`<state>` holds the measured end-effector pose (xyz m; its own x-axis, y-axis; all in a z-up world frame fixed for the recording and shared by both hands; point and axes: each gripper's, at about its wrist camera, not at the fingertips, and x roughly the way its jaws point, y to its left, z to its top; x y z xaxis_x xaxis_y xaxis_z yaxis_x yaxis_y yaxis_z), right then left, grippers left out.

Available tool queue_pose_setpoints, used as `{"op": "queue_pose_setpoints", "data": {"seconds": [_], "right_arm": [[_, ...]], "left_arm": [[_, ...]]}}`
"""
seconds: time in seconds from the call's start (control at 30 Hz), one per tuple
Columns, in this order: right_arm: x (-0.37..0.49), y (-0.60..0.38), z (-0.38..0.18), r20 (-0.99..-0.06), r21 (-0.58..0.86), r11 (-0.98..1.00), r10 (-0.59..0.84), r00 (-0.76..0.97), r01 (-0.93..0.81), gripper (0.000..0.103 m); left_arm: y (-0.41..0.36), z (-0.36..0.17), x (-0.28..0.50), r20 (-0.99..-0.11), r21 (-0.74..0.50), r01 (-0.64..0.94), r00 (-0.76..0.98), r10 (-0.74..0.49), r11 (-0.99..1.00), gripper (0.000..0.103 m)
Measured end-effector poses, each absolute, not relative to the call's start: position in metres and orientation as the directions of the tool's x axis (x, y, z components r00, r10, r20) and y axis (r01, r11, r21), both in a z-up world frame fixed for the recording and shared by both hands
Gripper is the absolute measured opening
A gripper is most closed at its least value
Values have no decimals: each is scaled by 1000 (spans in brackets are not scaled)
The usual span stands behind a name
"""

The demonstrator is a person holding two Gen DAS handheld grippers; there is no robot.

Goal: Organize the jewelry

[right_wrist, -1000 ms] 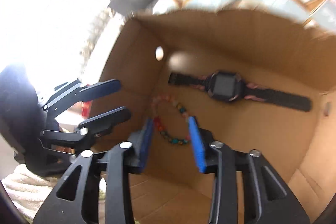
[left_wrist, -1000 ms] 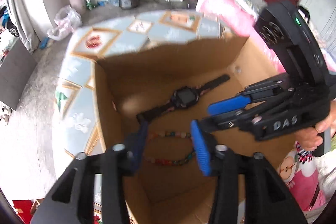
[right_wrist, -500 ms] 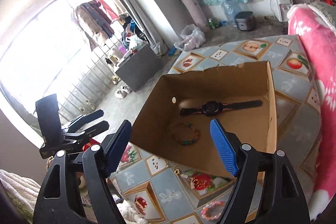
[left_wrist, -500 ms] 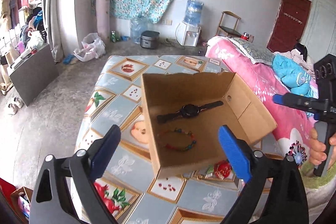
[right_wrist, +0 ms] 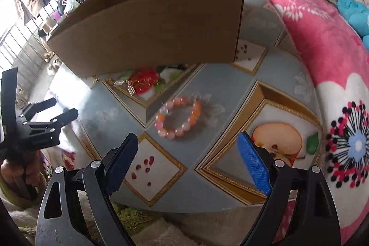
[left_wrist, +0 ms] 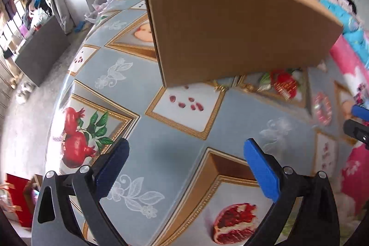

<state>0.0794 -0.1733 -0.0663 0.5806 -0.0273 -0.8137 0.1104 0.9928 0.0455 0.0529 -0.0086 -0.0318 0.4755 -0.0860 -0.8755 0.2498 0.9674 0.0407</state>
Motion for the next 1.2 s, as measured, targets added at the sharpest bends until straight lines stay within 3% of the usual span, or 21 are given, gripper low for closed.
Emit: {"op": "queue_pose_setpoints", "data": {"seconds": [0.17,0.37,0.63,1.2], "right_arm": [[88,-176,-88,-843,0,991,-73,532,136,85],[96,-173,-91,-833,-41,991,-105,543,129,95],[96,-171,-95,-817,-87,994,-112,566,71,95],[87,-159,-93,-772,-83,991,-129,623,102,95]], "left_arm": [[-10,-42,55,-882,26,244,462,-92,969,98],[-6,-44,53,-867,17,237,488,-104,971,99],[-9,-43,59,-862,15,143,503,-59,990,99],[-20,-42,75,-880,17,129,473,-47,992,99]]}}
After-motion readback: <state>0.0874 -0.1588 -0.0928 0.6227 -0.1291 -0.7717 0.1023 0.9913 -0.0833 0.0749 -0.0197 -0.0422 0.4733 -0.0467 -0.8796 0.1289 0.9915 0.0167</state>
